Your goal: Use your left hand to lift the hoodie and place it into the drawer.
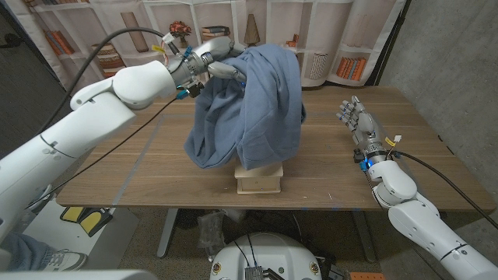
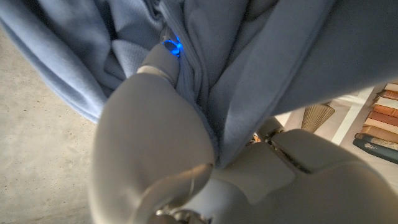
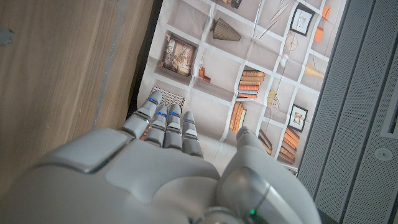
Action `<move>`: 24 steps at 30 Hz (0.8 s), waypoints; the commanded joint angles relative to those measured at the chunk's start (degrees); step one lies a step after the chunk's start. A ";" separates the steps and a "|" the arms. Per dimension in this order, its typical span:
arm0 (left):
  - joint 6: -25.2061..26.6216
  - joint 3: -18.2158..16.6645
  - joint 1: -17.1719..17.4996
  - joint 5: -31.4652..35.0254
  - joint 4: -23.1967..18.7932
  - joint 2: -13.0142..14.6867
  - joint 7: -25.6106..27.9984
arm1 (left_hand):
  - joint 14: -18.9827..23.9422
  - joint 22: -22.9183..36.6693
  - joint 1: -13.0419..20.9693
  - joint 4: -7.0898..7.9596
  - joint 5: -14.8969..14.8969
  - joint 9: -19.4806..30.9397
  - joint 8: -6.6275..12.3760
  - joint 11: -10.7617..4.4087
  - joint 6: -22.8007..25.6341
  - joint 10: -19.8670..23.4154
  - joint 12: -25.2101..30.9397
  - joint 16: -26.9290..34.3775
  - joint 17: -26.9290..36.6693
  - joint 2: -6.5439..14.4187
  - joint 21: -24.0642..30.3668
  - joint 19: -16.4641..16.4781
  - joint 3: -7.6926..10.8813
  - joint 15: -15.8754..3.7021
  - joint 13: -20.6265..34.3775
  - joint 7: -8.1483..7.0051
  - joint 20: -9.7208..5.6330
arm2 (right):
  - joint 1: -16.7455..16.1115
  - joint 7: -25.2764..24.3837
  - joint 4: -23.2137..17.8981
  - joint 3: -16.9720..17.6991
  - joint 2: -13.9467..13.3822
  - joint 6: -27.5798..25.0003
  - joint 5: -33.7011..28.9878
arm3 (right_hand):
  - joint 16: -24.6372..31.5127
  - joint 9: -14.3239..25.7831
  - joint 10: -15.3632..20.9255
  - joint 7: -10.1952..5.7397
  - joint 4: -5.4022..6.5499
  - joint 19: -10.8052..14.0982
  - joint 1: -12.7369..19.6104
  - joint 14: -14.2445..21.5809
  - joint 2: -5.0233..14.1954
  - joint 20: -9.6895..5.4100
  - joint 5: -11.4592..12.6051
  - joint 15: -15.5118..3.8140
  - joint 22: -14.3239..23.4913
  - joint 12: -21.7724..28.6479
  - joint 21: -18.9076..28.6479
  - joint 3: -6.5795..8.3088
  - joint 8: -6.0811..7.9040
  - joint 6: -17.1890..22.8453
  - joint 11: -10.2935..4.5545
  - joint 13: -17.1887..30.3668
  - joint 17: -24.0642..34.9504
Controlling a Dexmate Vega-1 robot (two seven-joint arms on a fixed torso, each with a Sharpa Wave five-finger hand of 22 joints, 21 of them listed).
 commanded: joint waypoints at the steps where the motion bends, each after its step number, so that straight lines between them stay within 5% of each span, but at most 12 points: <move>1: -1.14 1.02 -0.18 -0.28 0.26 0.12 -1.08 | 3.64 0.10 5.90 3.88 0.30 0.27 -0.02 -0.06 0.65 0.50 -0.38 0.12 0.30 10.30 0.32 -0.15 4.97 -6.19 0.33 -0.03 -2.80 | -0.76 -0.05 -0.28 0.27 0.05 0.50 -0.18 | -0.09 0.09 0.63 0.26 -0.39 0.49 -0.01 0.68 0.24 -0.30 0.14 -0.08 0.15 -0.11 -0.24 -0.03 0.10 0.31 0.03 0.20 0.17; 10: -1.38 2.63 -0.38 0.78 1.25 -0.90 -0.77 | 2.39 0.03 5.53 3.94 0.29 0.32 -0.24 -0.02 0.59 0.40 -0.67 -0.52 0.44 10.21 0.17 -1.04 5.32 -5.91 0.70 -0.17 -2.32 | -2.11 -0.23 -0.78 0.85 0.08 1.35 -0.49 | -0.11 0.09 0.65 0.35 -0.43 0.50 0.00 0.64 0.23 -0.26 0.14 -0.09 0.15 -0.10 -0.32 -0.05 0.09 0.31 0.04 0.20 0.16; 24: 0.89 8.92 -6.14 2.62 4.25 -4.65 -4.63 | 1.93 -0.09 5.08 3.98 0.26 0.15 -0.59 -0.19 0.67 0.33 -1.04 -0.98 0.58 10.09 -0.06 -1.74 5.75 -5.71 0.94 -0.51 -2.06 | -3.23 0.20 -0.76 1.86 0.21 2.43 -0.16 | -0.08 0.08 0.69 0.30 -0.46 0.58 -0.04 0.74 0.21 -0.23 0.15 -0.03 0.16 -0.09 -0.43 -0.09 0.12 0.39 0.03 0.20 0.16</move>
